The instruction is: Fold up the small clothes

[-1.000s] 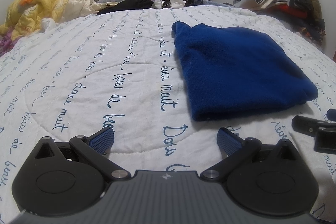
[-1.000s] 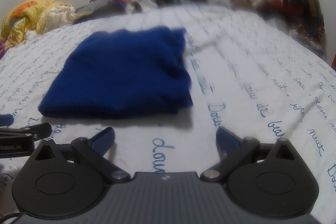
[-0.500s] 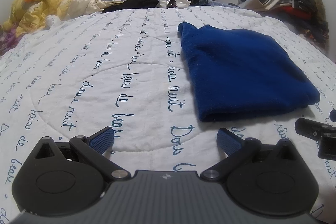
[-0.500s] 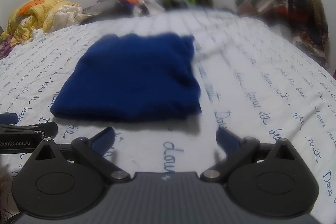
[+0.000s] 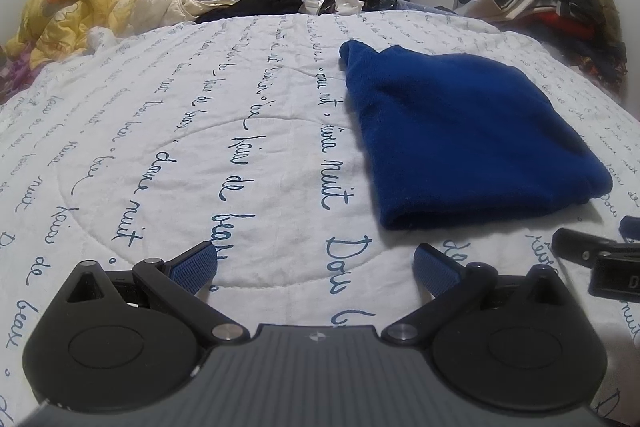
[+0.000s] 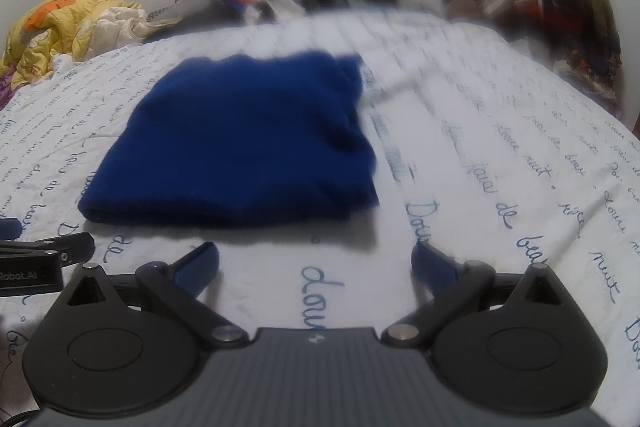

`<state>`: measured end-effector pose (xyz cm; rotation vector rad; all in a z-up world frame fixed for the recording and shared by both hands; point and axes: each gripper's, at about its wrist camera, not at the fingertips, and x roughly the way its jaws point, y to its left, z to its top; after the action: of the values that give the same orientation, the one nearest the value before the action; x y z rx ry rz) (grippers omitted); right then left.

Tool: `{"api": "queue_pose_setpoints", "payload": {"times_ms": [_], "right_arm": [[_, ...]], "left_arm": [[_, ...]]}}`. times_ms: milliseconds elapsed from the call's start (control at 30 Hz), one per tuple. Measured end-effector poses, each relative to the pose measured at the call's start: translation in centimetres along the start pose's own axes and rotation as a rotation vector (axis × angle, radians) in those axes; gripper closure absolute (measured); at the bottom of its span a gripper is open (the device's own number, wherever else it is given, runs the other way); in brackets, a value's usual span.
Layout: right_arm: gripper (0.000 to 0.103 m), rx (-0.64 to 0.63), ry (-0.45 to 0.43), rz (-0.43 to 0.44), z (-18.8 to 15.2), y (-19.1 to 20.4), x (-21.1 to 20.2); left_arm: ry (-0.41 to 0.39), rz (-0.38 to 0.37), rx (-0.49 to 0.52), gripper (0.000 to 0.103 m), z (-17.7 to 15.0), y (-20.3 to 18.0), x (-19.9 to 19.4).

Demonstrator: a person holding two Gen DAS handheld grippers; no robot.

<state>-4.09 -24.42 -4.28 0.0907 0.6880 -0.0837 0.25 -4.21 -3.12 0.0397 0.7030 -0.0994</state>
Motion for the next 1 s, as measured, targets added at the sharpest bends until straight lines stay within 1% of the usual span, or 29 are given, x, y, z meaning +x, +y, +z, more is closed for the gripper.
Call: {"api": "queue_pose_setpoints", "payload": {"times_ms": [1000], "right_arm": [[0.0, -0.015, -0.001, -0.012, -0.44, 0.26, 0.37]], "left_arm": [[-0.001, 0.003, 0.007, 0.0, -0.15, -0.16, 0.11]]}}
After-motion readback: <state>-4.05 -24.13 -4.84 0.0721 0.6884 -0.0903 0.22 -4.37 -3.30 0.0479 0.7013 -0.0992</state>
